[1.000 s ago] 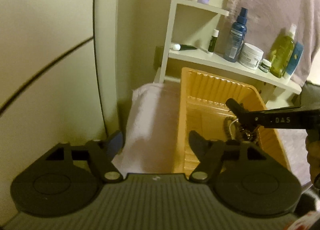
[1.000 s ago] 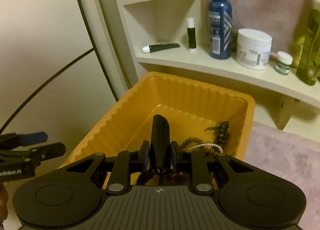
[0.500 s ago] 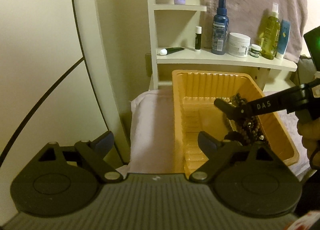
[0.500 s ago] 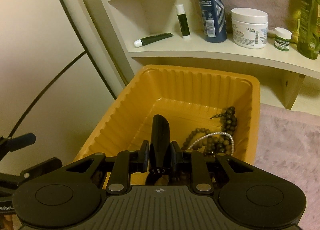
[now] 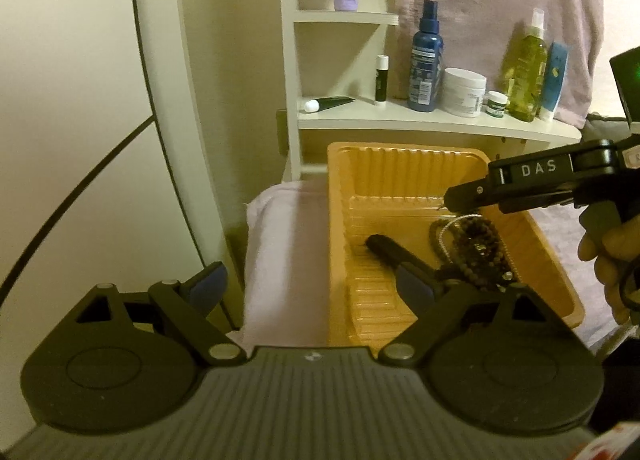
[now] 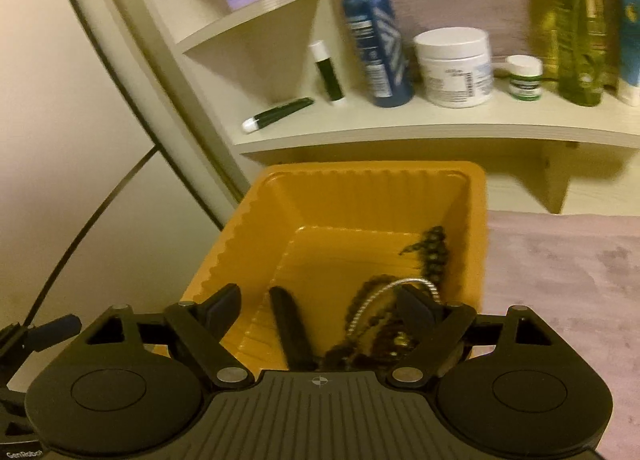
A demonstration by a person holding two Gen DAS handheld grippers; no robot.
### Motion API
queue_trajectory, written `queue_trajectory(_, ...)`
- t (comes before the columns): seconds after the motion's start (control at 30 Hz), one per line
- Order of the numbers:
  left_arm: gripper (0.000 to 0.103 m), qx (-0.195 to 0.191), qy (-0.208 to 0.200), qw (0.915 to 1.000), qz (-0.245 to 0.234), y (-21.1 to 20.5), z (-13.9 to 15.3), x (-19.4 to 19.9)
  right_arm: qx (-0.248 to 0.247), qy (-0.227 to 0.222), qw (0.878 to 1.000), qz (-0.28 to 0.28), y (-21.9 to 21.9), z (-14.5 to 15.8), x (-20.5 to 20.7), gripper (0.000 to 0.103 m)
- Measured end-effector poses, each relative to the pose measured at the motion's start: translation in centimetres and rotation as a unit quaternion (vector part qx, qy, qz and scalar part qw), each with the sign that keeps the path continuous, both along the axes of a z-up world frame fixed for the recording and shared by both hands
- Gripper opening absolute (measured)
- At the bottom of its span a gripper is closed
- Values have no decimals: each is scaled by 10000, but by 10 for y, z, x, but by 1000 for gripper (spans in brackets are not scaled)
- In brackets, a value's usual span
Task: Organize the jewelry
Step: 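Lower the cylinder into the tray and open both grippers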
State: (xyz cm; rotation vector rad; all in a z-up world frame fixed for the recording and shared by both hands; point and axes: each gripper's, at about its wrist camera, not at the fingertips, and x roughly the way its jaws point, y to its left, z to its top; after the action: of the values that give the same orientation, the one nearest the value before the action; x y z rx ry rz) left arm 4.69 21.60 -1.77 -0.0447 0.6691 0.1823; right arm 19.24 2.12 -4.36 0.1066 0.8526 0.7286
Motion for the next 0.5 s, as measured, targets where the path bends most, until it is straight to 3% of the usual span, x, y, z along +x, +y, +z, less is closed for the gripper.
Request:
queue_trajectory(0.2,92,-227,-11,9997,-14,-4,1,4,-187,-113,9997,-98,-17,6,-6,85)
queue_trajectory(0.37,103,-302,-13,9995,-20,-12,6,8,-411,-251,9985,-254,-34,13,-12,85)
queue_trajectory(0.5,103,-358,36,9993,30,-20,7,13,-518,-311,9973,-420,-56,16,-19,85)
